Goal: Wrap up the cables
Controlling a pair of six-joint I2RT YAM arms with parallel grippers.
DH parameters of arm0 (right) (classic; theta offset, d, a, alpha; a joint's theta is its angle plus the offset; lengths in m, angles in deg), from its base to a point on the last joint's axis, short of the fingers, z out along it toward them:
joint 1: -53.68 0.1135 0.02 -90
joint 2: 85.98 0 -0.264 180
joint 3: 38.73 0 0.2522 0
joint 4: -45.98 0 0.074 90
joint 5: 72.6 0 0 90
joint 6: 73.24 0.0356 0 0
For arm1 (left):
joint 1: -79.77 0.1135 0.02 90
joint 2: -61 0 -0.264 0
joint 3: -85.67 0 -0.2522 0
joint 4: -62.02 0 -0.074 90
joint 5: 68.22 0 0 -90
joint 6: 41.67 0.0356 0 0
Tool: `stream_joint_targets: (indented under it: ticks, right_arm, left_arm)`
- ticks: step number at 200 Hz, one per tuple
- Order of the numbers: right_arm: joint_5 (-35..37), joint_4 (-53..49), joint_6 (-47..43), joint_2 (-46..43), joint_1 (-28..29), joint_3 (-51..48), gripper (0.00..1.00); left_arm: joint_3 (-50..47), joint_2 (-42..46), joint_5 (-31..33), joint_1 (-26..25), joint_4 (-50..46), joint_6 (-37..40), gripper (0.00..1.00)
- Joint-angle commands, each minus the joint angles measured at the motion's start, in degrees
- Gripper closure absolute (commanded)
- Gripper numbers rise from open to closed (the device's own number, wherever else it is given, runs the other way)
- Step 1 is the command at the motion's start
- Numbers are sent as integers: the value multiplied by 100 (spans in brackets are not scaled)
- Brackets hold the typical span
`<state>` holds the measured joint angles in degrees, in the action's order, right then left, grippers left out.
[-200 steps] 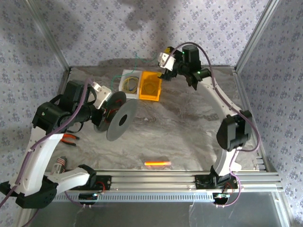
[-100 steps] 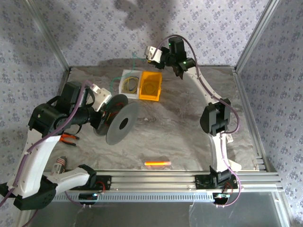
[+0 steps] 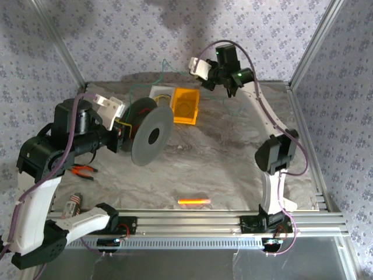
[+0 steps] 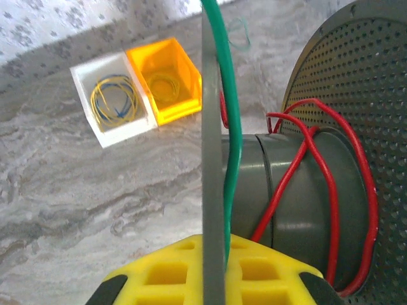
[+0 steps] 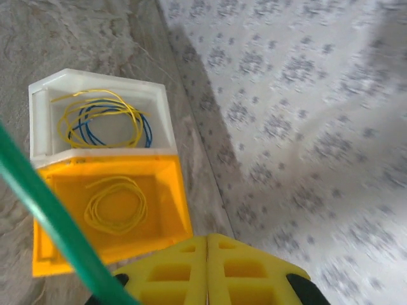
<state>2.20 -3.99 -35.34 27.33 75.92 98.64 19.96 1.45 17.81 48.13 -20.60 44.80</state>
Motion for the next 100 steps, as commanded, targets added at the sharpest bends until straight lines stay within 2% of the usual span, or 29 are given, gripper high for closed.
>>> stream_joint_targets:
  ticks: [1, 61, 100]
  right_arm:
    - [932, -638, 706, -802, -14, -450, 100]
    - [1933, -1065, 1610, -1144, -39, -1776, 100]
    - [2181, -1019, 2375, -1050, -267, -2474, 100]
  left_arm:
    - [393, -90, 321, -26, 831, -330, 100]
    - [230, -267, 355, 58, 1581, -513, 100]
    - [473, -411, 111, 730, 1512, -923, 100]
